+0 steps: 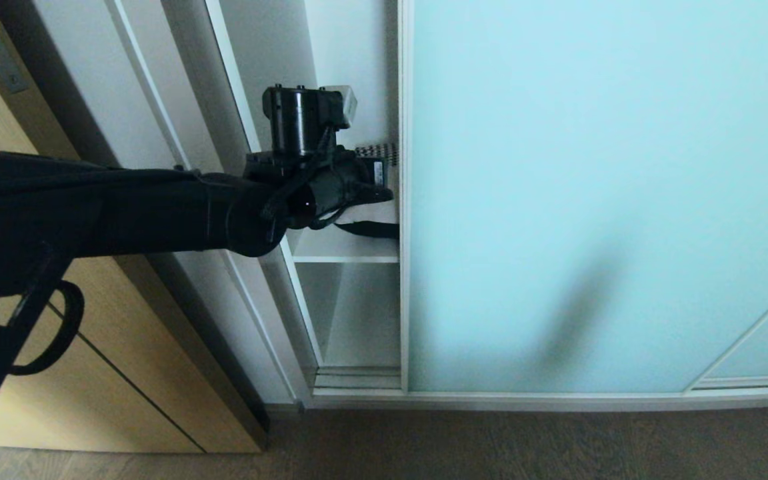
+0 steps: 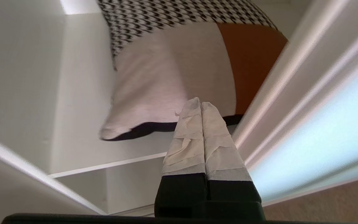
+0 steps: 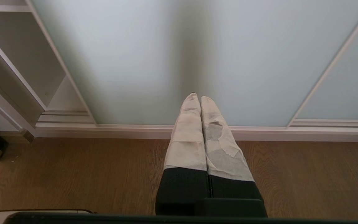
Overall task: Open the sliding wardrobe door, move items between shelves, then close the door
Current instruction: Open the door
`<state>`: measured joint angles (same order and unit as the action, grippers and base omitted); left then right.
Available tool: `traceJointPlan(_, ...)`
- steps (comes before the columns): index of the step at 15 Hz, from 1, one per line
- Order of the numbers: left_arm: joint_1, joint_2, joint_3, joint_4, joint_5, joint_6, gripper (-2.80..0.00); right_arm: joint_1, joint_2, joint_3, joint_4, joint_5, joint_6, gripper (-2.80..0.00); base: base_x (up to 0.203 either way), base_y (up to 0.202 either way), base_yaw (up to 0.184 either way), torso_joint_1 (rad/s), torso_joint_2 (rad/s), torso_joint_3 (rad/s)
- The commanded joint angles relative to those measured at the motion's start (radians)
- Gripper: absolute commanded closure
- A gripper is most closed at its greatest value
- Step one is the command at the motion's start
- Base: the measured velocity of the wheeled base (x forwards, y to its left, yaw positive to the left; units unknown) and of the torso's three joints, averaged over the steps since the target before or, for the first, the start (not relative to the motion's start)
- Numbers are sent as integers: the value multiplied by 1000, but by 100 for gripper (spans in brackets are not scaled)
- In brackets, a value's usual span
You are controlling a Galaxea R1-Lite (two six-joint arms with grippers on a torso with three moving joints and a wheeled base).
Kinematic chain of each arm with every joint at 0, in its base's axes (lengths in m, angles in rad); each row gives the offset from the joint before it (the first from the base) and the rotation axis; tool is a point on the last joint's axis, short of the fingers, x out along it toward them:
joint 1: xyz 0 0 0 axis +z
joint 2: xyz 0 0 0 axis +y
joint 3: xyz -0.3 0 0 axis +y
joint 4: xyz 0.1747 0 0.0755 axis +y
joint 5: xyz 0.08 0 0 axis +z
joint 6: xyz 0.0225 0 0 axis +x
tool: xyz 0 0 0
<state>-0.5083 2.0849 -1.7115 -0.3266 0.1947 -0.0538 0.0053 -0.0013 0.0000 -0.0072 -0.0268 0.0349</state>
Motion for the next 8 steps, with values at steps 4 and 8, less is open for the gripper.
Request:
traceJointPlan(4, -60, 116, -74, -29, 0, 2, 0, 1, -2, 1, 0, 0, 0, 0, 0, 0, 0, 0, 0, 0)
traceJointPlan(8, -91, 205, -181, -32, 2, 6, 0, 0, -2, 0, 0, -1, 0, 0, 0, 0, 0, 0, 0, 0)
